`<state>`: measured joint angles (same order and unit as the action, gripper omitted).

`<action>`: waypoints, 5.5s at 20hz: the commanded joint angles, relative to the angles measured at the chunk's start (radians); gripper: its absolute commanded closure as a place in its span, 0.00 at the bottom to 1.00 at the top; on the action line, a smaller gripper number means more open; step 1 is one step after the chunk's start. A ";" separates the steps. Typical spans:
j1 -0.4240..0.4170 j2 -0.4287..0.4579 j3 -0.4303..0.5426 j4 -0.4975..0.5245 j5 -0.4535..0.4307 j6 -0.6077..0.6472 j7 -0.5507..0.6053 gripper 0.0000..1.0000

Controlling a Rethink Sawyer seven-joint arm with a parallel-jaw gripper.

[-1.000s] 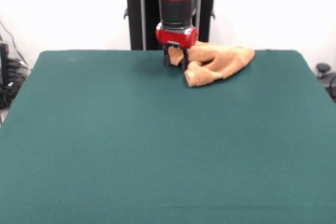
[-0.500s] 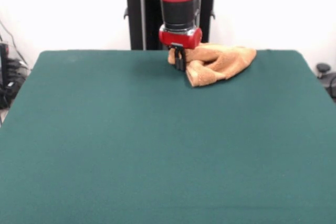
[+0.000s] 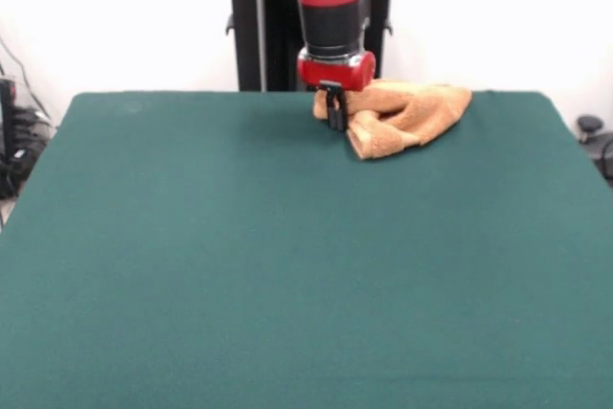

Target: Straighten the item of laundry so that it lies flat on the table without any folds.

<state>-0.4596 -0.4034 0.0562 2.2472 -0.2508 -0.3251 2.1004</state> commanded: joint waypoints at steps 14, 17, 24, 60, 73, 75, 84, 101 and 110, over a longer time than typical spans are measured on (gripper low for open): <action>-0.260 -0.087 0.174 -0.177 -0.441 0.338 -0.190 1.00; -0.313 -0.096 0.214 -0.190 -0.508 0.376 -0.177 1.00; -0.400 -0.099 0.301 -0.202 -0.585 0.445 -0.151 1.00; -0.428 -0.115 0.379 -0.190 -0.738 0.613 -0.048 0.00; -0.087 -0.093 0.089 -0.175 -0.602 0.370 0.150 1.00; -0.062 -0.098 0.072 -0.172 -0.580 0.355 0.144 1.00; -0.024 -0.084 0.032 -0.139 -0.486 0.283 0.103 1.00; 0.080 -0.067 -0.013 -0.094 -0.325 0.161 0.126 0.00; 0.146 -0.177 0.000 0.016 -0.170 0.214 0.136 0.00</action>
<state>-0.3696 -0.5563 0.0267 2.2174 -0.5323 -0.1151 1.9903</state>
